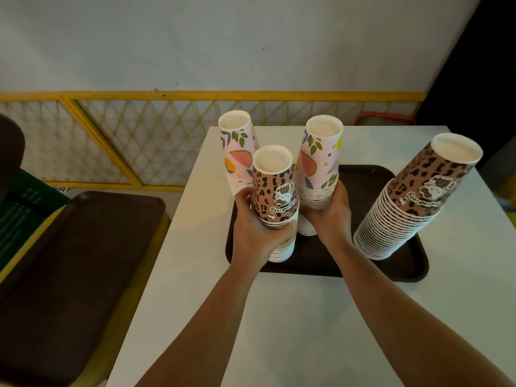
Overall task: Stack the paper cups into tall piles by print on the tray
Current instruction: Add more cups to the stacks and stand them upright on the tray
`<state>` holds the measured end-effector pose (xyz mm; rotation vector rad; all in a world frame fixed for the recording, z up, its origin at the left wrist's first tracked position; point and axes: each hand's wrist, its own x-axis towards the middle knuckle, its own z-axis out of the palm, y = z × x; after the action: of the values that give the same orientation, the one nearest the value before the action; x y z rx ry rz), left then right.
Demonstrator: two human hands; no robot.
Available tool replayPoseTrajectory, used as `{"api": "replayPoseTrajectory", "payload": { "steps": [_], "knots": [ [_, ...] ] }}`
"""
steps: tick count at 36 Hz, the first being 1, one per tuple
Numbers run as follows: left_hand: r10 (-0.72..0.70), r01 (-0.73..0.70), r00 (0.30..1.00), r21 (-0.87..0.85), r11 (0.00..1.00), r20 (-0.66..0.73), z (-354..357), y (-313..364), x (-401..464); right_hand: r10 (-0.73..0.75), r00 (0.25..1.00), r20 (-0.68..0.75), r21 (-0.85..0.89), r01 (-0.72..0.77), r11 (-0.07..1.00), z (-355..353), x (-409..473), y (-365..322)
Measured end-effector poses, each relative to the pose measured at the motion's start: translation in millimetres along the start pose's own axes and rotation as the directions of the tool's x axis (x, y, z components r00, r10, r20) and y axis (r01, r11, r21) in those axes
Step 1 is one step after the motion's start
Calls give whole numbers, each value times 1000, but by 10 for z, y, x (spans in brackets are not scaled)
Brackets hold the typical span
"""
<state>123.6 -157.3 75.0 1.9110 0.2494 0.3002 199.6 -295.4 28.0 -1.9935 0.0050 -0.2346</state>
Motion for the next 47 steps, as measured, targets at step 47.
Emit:
{"api": "replayPoseTrajectory", "payload": {
  "steps": [47],
  "knots": [
    [-19,19,1000,-60,998,-6,332,271,-18,-122,930,-347,-67,105,992,-1354,3,-360]
  ]
}}
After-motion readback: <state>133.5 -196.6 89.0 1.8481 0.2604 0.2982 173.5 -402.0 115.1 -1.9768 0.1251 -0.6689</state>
